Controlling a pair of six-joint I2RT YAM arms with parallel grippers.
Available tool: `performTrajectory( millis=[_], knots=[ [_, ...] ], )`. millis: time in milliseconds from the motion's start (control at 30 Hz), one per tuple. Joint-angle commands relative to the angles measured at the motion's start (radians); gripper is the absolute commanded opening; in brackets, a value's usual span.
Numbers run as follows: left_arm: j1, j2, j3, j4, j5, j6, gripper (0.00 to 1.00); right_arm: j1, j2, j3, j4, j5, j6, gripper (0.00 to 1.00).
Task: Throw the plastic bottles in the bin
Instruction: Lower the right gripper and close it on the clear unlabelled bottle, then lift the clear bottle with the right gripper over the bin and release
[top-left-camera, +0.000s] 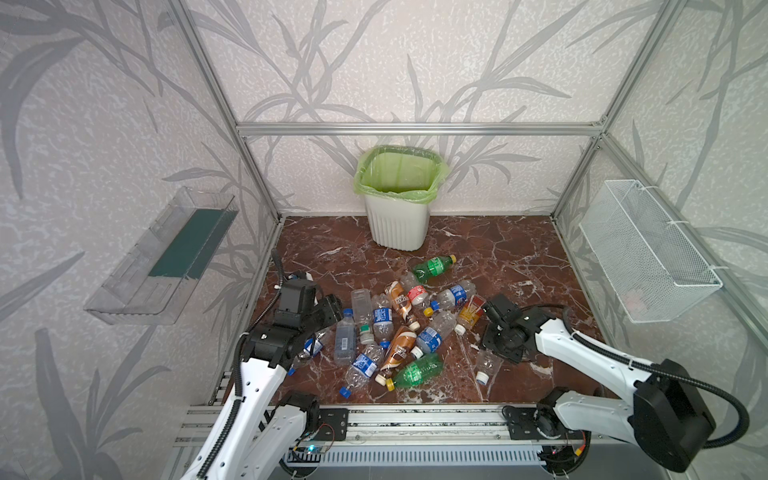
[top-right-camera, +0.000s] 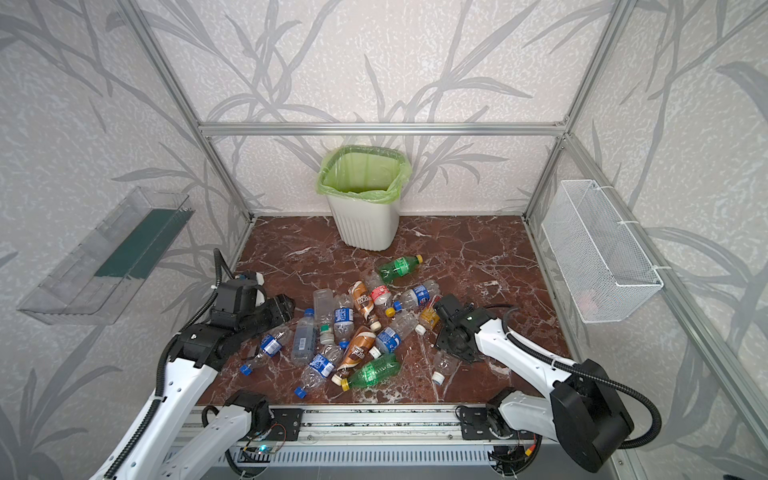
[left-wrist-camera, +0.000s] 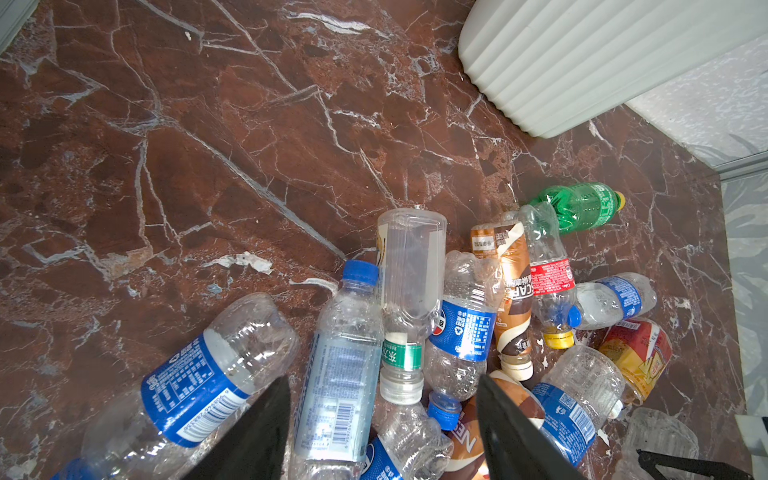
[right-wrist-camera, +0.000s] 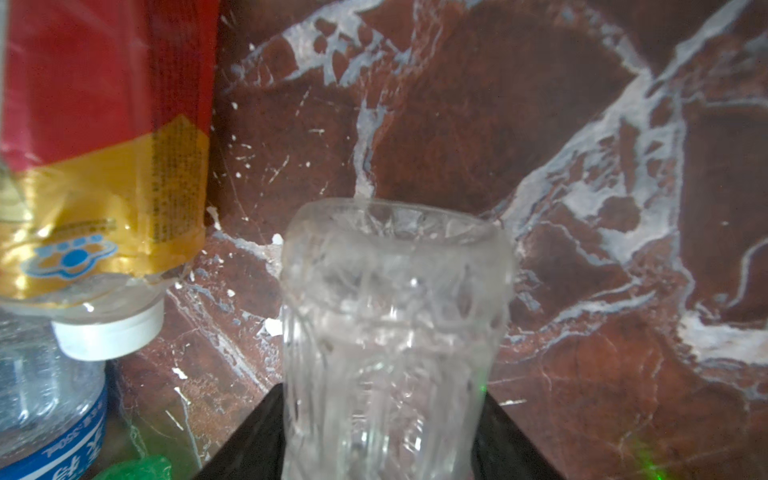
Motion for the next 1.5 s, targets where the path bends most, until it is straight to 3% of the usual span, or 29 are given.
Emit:
performTrajectory(
  millis=[0, 400, 733, 1100, 1333, 1400, 1467],
  knots=[
    [-0.006, -0.007, 0.026, -0.004, -0.021, -0.011, 0.71, -0.002, 0.049, -0.007, -0.054, -0.018, -0.053, 0.66],
    [-0.008, 0.002, 0.022, 0.005, -0.021, -0.013, 0.71, -0.001, 0.050, 0.019, -0.065, -0.005, -0.118, 0.75],
    [-0.010, -0.003, 0.030, -0.004, -0.028, -0.011, 0.71, 0.003, -0.036, 0.042, -0.065, -0.001, -0.177, 0.57],
    [-0.010, -0.017, 0.017, 0.016, 0.000, -0.021, 0.71, 0.067, -0.166, 0.111, 0.098, -0.042, -0.303, 0.54],
    [-0.010, -0.040, 0.010, 0.039, -0.008, -0.035, 0.71, 0.062, -0.099, 0.378, 0.256, 0.001, -0.414, 0.54],
    [-0.010, -0.034, 0.031, 0.032, -0.011, -0.032, 0.71, 0.048, 0.009, 0.589, 0.289, -0.006, -0.470, 0.54],
    [-0.010, -0.020, 0.065, 0.027, -0.011, -0.026, 0.71, 0.027, 0.185, 0.915, 0.304, -0.007, -0.530, 0.56]
  ],
)
